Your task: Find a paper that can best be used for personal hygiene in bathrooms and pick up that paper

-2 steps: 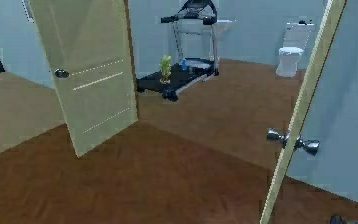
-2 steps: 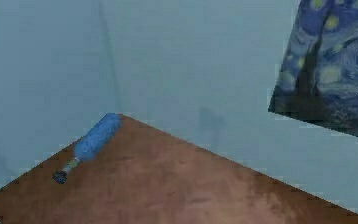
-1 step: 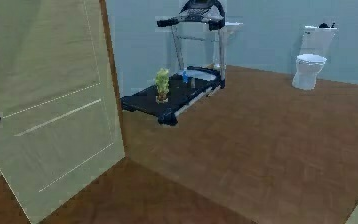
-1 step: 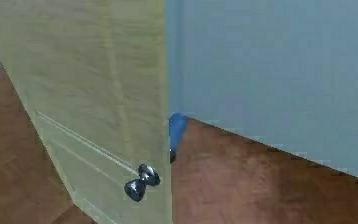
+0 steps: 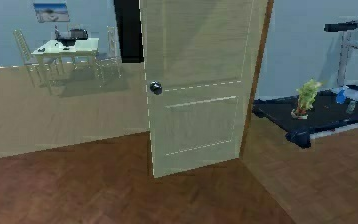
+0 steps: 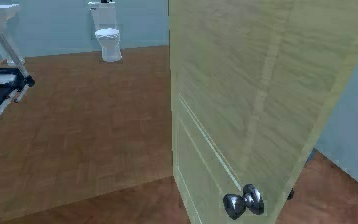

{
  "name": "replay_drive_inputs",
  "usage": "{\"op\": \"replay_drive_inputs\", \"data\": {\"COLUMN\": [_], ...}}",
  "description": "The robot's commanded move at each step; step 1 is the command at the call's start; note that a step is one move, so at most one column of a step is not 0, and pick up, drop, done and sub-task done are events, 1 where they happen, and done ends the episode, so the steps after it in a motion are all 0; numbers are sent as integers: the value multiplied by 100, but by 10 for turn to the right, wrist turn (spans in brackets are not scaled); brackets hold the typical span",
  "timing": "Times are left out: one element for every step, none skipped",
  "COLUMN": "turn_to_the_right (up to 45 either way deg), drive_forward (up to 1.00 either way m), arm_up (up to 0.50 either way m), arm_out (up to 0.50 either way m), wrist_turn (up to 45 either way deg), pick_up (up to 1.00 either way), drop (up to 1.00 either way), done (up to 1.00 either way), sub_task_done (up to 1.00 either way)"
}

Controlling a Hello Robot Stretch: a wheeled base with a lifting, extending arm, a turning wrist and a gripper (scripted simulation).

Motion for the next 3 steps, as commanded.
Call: {"op": "replay_drive_inputs", "data": {"turn_to_the_right": [0, 450, 120], "drive_forward": [5, 0, 0], "arm_up": [0, 0, 0], "arm_out": [0, 0, 0], "wrist_turn": [0, 0, 0], "pick_up": [0, 0, 0], "drop": [0, 0, 0], "done": [0, 0, 0], "sub_task_done": [0, 0, 0]}}
